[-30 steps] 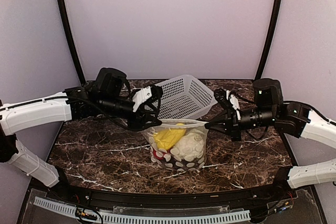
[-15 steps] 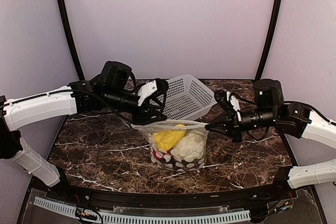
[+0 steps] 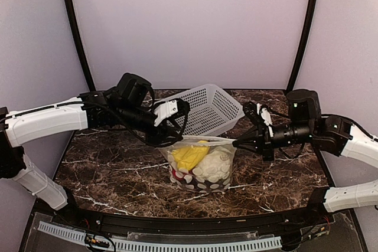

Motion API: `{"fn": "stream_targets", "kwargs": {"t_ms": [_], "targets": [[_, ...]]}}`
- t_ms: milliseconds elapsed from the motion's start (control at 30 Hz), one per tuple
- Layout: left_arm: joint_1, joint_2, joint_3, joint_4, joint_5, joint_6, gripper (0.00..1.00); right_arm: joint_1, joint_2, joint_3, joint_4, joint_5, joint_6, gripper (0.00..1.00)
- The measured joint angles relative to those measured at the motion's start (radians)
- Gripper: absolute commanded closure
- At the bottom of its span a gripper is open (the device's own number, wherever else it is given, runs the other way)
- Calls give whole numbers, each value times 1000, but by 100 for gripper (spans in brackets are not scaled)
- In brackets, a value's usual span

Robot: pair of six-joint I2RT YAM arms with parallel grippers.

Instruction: Open the zip-top bag and remove the fake food

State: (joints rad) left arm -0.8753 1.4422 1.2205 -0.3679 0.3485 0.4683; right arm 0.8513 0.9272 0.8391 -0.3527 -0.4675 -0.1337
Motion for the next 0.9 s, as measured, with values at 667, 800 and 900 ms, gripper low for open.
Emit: {"fn": "stream_targets", "kwargs": {"t_ms": [667,800,900], "targets": [[-2,-62,-24,27,-11,37,99,14,27,82,-68,-24,6,28],[-12,-59,-24,38,4,37,99,15,86,217,-108,-27,8,29],[-21,-51,-14,40,12,37,99,19,152,315,-138,-15,9,34]]}}
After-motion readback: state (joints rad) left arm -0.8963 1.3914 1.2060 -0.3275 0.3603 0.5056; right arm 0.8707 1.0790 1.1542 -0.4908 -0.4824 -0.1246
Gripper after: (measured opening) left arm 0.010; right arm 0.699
